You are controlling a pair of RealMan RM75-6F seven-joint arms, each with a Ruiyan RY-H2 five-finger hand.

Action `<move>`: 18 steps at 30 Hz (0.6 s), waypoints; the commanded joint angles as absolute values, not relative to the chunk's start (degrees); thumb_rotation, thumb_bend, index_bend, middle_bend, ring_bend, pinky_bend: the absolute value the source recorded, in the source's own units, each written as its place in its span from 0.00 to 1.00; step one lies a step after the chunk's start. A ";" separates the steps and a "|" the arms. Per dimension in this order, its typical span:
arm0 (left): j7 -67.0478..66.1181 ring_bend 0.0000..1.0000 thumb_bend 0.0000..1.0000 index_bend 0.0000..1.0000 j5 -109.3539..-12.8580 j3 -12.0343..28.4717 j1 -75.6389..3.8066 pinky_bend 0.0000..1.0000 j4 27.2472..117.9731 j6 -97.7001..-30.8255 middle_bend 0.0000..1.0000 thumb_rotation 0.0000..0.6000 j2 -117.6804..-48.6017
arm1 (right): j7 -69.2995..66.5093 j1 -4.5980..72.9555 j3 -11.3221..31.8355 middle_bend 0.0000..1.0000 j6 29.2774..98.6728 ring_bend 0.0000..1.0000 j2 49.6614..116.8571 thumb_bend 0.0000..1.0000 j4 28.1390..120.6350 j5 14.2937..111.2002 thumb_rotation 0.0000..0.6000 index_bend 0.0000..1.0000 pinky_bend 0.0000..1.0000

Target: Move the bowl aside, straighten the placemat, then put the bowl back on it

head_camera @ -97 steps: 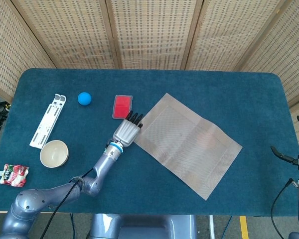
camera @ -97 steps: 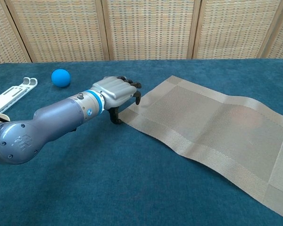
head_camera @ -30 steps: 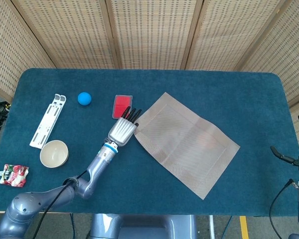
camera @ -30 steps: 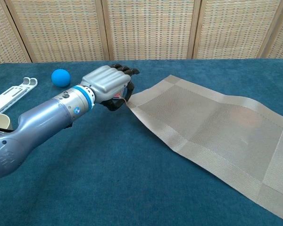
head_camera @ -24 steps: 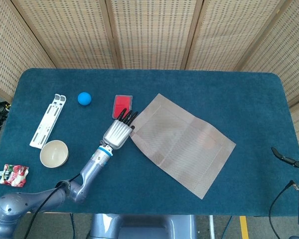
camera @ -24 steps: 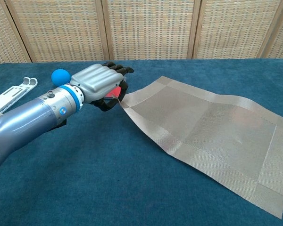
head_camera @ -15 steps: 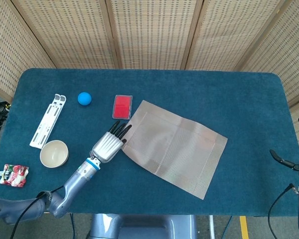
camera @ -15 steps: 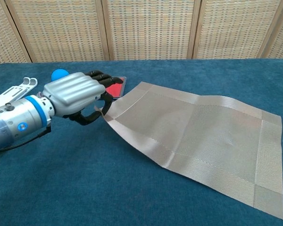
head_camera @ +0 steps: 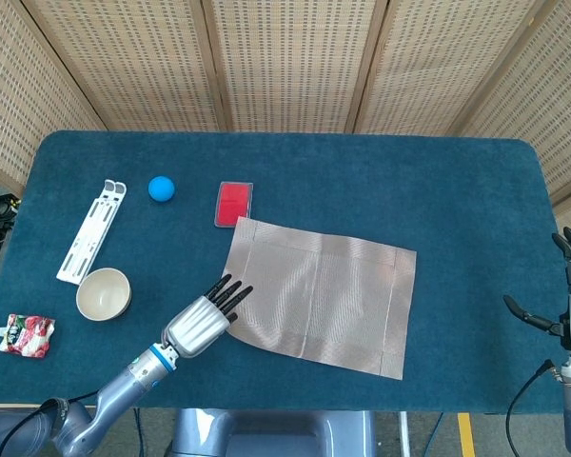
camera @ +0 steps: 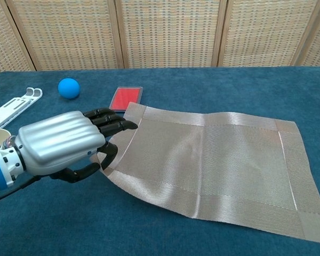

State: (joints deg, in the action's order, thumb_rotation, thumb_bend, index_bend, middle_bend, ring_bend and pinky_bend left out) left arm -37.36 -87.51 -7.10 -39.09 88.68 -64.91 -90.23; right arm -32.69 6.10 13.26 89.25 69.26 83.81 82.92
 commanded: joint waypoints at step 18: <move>-41.06 0.00 0.57 0.55 -95.55 -10.82 -35.48 0.00 94.92 -64.36 0.00 1.00 -89.36 | -34.02 5.50 12.75 0.00 90.48 0.00 68.34 0.31 84.76 83.67 1.00 0.12 0.00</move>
State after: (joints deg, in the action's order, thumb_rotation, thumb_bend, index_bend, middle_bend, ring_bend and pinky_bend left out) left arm -40.99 -95.45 -10.75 -35.58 94.85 -64.44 -89.36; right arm -34.02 5.50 12.75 90.48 68.34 84.76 83.68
